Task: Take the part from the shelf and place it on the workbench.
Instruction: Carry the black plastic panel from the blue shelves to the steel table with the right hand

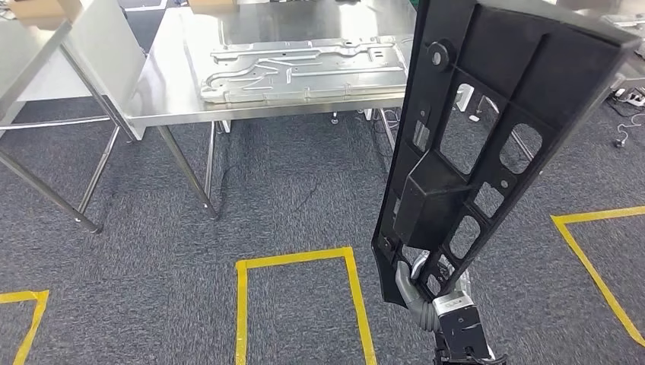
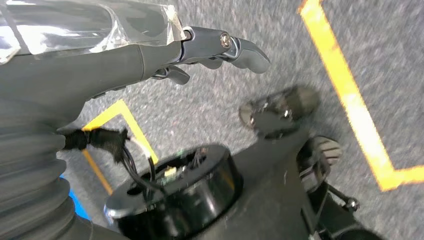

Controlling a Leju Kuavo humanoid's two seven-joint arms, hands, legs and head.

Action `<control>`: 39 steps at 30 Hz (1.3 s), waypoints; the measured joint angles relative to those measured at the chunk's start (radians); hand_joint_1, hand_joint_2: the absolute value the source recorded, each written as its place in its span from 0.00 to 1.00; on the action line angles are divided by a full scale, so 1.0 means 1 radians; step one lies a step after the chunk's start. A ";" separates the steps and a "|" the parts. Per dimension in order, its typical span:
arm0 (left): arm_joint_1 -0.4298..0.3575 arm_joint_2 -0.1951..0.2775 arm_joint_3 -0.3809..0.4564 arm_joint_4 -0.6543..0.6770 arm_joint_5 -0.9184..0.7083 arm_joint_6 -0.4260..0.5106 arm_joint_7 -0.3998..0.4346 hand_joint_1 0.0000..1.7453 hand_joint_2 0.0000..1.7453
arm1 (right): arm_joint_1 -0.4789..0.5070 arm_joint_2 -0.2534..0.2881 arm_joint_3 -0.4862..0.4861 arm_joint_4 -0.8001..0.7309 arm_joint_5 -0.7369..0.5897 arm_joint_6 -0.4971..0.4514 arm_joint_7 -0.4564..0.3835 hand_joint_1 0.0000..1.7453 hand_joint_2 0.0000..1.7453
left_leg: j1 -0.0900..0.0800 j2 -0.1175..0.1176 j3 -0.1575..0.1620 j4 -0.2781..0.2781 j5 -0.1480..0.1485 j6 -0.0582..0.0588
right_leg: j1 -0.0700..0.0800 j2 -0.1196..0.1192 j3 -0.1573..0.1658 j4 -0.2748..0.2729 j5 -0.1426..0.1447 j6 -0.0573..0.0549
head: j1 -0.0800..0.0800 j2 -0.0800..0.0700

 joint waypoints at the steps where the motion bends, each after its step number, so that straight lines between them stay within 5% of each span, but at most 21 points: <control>1: 0.000 0.000 0.000 0.000 0.001 0.000 0.000 0.00 1.00 | 0.000 0.000 0.000 0.000 0.000 0.000 0.000 1.00 1.00 | -0.001 -0.001 0.012 0.000 -0.011 -0.003 | 0.002 0.000 0.020 -0.080 0.059 -0.005 | 0.000 0.000; 3: -0.002 0.000 0.000 0.000 0.005 0.000 0.000 0.00 1.00 | 0.000 0.000 0.000 0.000 0.002 -0.001 -0.001 1.00 1.00 | -0.005 -0.003 0.027 -0.003 -0.029 -0.010 | 0.006 0.000 0.048 -0.197 0.134 -0.014 | 0.000 0.000; 7: -0.005 0.001 0.000 0.000 0.008 0.000 -0.001 0.00 1.00 | -0.001 0.000 0.001 -0.001 0.004 -0.001 -0.003 1.00 1.00 | -0.010 -0.002 0.037 0.022 -0.049 -0.028 | -0.002 -0.002 0.072 -0.235 0.144 -0.031 | 0.000 0.000; 8: -0.006 0.001 0.001 0.000 0.008 0.000 -0.001 0.00 1.00 | -0.002 0.000 0.001 -0.001 0.005 -0.001 -0.003 1.00 1.00 | -0.007 -0.001 0.013 0.070 -0.062 -0.035 | -0.004 -0.003 0.080 -0.236 0.140 -0.034 | 0.001 0.000; 11: -0.005 0.001 0.001 0.000 0.009 0.000 -0.002 0.00 1.00 | -0.003 0.000 0.001 -0.001 0.006 -0.001 -0.004 1.00 1.00 | 0.013 0.000 -0.128 0.303 -0.143 -0.063 | -0.008 -0.003 0.103 -0.237 0.121 -0.040 | 0.001 0.000; 13: -0.002 0.001 0.001 0.000 0.009 0.000 -0.002 0.00 1.00 | -0.002 0.000 0.001 -0.001 0.006 -0.001 -0.004 1.00 1.00 | 0.022 0.000 -0.190 0.362 -0.183 -0.071 | -0.009 -0.002 0.125 -0.237 0.103 -0.039 | 0.000 0.000; 15: 0.001 0.001 0.001 0.000 0.010 0.000 -0.002 0.00 1.00 | -0.002 0.000 0.001 -0.001 0.007 -0.001 -0.004 1.00 1.00 | 0.022 0.000 -0.187 0.280 -0.139 -0.065 | -0.010 -0.001 0.154 -0.238 0.083 -0.035 | 0.000 0.000; 18: 0.000 0.004 0.001 0.001 0.013 -0.001 -0.001 0.00 1.00 | -0.005 0.000 0.001 -0.001 0.008 0.000 -0.005 1.00 1.00 | 0.000 0.001 -0.138 0.071 0.016 -0.032 | -0.013 0.001 0.186 -0.249 0.060 -0.024 | 0.000 0.000; 20: -0.001 0.006 0.001 0.002 0.015 -0.002 0.002 0.00 1.00 | -0.006 0.000 0.001 -0.001 0.008 0.000 -0.006 1.00 1.00 | -0.013 -0.001 -0.126 0.013 0.044 -0.018 | -0.013 0.004 0.199 -0.247 0.055 -0.013 | 0.000 0.000; 22: -0.001 0.006 0.001 0.002 0.015 -0.003 0.004 0.00 1.00 | -0.006 0.000 0.002 -0.001 0.008 0.000 -0.006 1.00 1.00 | -0.006 0.000 -0.104 0.003 0.053 -0.011 | -0.009 0.004 0.206 -0.227 0.044 -0.004 | 0.000 0.000; 24: -0.001 0.007 0.001 0.002 0.016 -0.004 0.004 0.00 1.00 | -0.007 0.000 0.003 -0.002 0.009 0.000 -0.007 1.00 1.00 | 0.000 0.003 -0.080 0.004 0.068 -0.002 | -0.007 0.002 0.171 -0.136 0.000 0.003 | 0.001 0.000; 26: -0.003 0.006 0.001 0.002 0.018 -0.006 0.004 0.00 1.00 | -0.007 0.000 0.005 -0.002 0.010 0.000 -0.008 1.00 1.00 | 0.002 0.005 -0.067 0.006 0.064 0.004 | -0.007 0.000 0.082 0.020 -0.066 0.007 | 0.001 0.000; 28: -0.003 0.005 0.001 0.002 0.019 -0.007 0.004 0.00 1.00 | -0.005 0.000 0.007 -0.002 0.011 0.000 -0.008 1.00 1.00 | 0.002 0.003 -0.054 0.006 0.051 0.004 | -0.007 0.000 0.011 0.103 -0.114 0.008 | 0.001 0.000; 30: 0.000 0.005 0.002 0.002 0.019 -0.007 0.004 0.00 1.00 | -0.005 0.000 0.008 -0.002 0.011 0.000 -0.007 1.00 1.00 | 0.003 0.000 -0.031 0.006 0.032 0.001 | -0.007 0.000 0.007 0.041 -0.083 0.006 | 0.001 0.000; 32: 0.001 0.005 0.002 0.002 0.021 -0.007 0.004 0.00 1.00 | -0.006 0.000 0.010 -0.002 0.014 0.000 -0.007 1.00 1.00 | 0.001 -0.002 -0.010 0.007 0.011 -0.006 | -0.005 -0.001 0.037 -0.105 0.028 0.001 | 0.001 0.000; 34: -0.001 0.005 0.002 0.002 0.024 -0.007 0.004 0.00 1.00 | -0.006 0.000 0.010 -0.001 0.017 0.001 -0.008 1.00 1.00 | -0.003 -0.003 0.003 0.004 -0.010 -0.015 | -0.003 -0.002 0.058 -0.202 0.101 -0.006 | 0.000 0.000; 37: -0.002 0.006 0.002 0.002 0.025 -0.007 0.004 0.00 1.00 | -0.007 0.000 0.012 -0.001 0.019 0.004 -0.008 1.00 1.00 | -0.006 -0.003 0.022 0.020 -0.031 -0.030 | -0.010 -0.004 0.082 -0.228 0.122 -0.021 | 0.000 0.000; 39: -0.004 0.007 0.002 0.002 0.025 -0.007 0.003 0.00 1.00 | -0.008 0.000 0.013 -0.001 0.019 0.006 -0.009 1.00 1.00 | 0.000 -0.002 -0.007 0.103 -0.063 -0.044 | -0.015 -0.006 0.102 -0.232 0.125 -0.029 | 0.000 0.000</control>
